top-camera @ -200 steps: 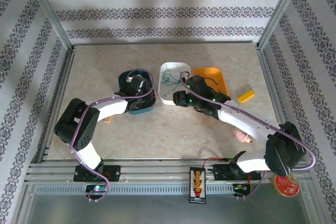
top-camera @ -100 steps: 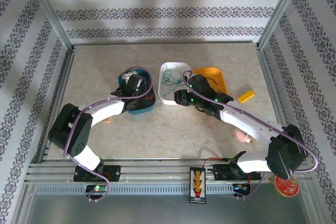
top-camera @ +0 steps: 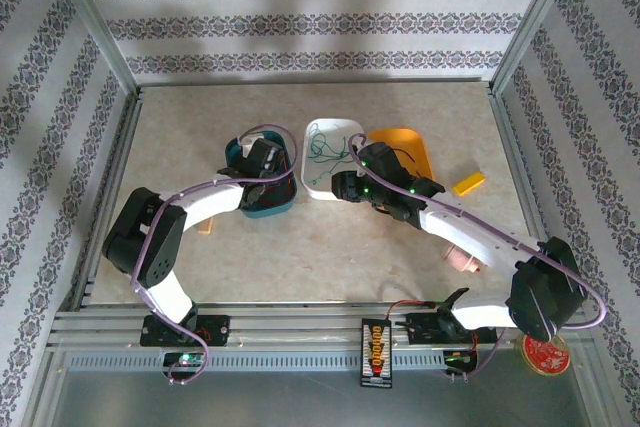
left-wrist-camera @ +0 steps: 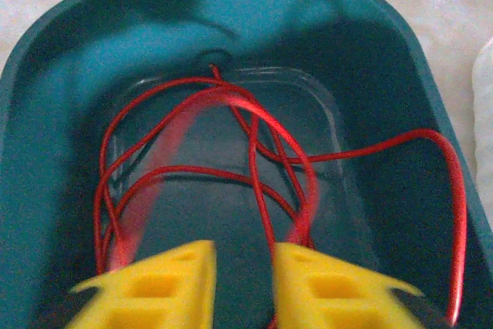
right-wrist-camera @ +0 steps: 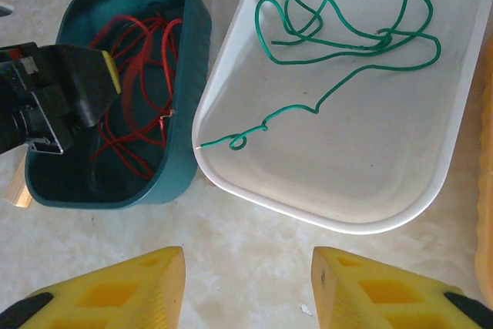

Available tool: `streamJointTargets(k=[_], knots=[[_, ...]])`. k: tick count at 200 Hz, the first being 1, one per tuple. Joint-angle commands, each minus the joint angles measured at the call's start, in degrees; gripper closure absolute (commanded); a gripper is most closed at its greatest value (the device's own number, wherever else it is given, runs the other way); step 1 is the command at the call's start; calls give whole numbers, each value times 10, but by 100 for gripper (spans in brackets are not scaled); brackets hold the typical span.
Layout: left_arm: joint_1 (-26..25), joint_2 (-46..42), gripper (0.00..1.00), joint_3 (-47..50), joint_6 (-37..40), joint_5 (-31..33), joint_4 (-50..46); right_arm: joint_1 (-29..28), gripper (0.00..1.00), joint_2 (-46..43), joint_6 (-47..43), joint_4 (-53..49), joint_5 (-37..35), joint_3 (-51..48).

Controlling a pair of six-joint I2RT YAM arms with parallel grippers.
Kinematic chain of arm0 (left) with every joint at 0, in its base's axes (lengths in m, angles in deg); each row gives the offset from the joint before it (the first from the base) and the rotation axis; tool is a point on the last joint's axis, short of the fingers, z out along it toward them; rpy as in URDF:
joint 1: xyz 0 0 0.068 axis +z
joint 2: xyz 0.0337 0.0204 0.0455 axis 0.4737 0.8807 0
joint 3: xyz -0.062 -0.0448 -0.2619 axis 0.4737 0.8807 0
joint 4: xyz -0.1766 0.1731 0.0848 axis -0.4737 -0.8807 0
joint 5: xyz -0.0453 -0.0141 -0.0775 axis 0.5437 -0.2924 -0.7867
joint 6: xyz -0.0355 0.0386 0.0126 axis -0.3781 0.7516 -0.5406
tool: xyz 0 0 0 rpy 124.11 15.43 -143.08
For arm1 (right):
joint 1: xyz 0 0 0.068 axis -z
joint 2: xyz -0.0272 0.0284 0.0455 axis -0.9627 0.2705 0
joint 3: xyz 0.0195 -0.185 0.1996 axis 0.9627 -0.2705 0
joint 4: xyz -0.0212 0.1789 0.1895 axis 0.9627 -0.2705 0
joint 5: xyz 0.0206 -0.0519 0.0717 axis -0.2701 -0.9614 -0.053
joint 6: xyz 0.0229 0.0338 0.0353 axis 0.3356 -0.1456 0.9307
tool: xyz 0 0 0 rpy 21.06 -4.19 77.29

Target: Untangle the cables

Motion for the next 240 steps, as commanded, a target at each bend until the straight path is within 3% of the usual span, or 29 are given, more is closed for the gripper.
streamJointTargets(k=[1, 19, 45, 77, 115, 144, 163, 194, 240], knots=[[-5, -1, 52, -27, 33, 8, 5, 9, 53, -18, 13, -1, 1, 1], [-6, -8, 30, -40, 41, 3, -7, 18, 53, -25, 25, 3, 1, -7], [-9, -54, 19, -32, 41, 17, -4, 37, 53, -49, 36, 10, -9, -25], [-8, -145, 17, 28, 37, 43, 25, 78, 52, -90, 47, -5, -26, -56], [10, -215, 15, 91, -26, 56, -50, 153, 51, -173, 95, -36, -61, -126], [14, -279, 15, 152, -55, 66, -61, 189, 50, -260, 143, -110, -143, -180], [22, -303, 15, 180, -66, 72, -63, 219, 49, -323, 186, -130, -149, -235], [68, -298, 15, 207, -98, 17, -41, 252, 50, -354, 255, -129, -95, -298], [133, -212, 15, 208, -69, -76, 77, 255, 51, -275, 246, -47, -58, -305]])
